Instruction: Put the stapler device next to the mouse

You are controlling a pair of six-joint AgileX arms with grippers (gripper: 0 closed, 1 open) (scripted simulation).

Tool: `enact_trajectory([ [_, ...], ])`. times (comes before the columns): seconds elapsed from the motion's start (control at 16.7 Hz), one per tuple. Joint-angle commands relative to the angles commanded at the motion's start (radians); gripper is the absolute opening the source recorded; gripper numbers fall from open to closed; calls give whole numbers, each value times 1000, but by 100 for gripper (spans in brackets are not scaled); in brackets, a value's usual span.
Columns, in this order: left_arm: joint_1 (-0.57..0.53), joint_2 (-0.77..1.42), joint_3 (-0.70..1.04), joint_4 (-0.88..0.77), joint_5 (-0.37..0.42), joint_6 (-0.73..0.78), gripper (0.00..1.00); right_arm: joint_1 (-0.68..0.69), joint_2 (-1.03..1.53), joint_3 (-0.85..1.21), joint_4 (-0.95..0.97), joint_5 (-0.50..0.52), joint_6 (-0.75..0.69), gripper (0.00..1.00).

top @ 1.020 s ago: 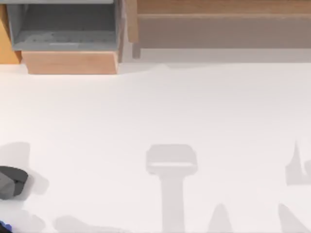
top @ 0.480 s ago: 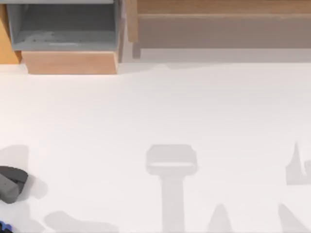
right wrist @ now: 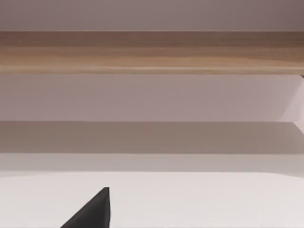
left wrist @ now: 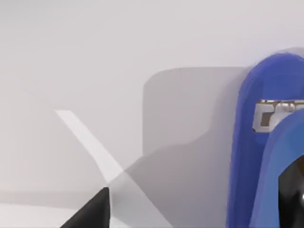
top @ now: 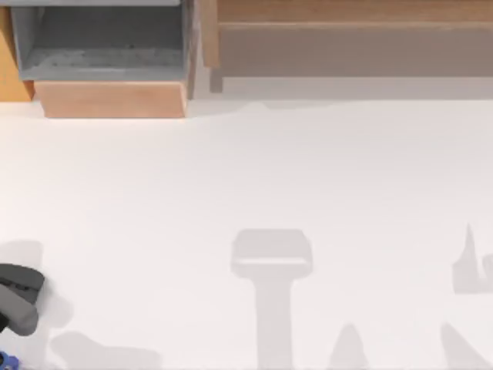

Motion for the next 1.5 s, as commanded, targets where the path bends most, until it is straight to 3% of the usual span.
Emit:
enact_trajectory([
  [0.06,0,0,0,0,0,0,100,0,0,0,0,0,0,100],
  [0.84,0,0,0,0,0,0,2,0,0,0,0,0,0,100],
  [1.5,-1,-14,17,-23,5,-2,0,0,0,0,0,0,0,100],
])
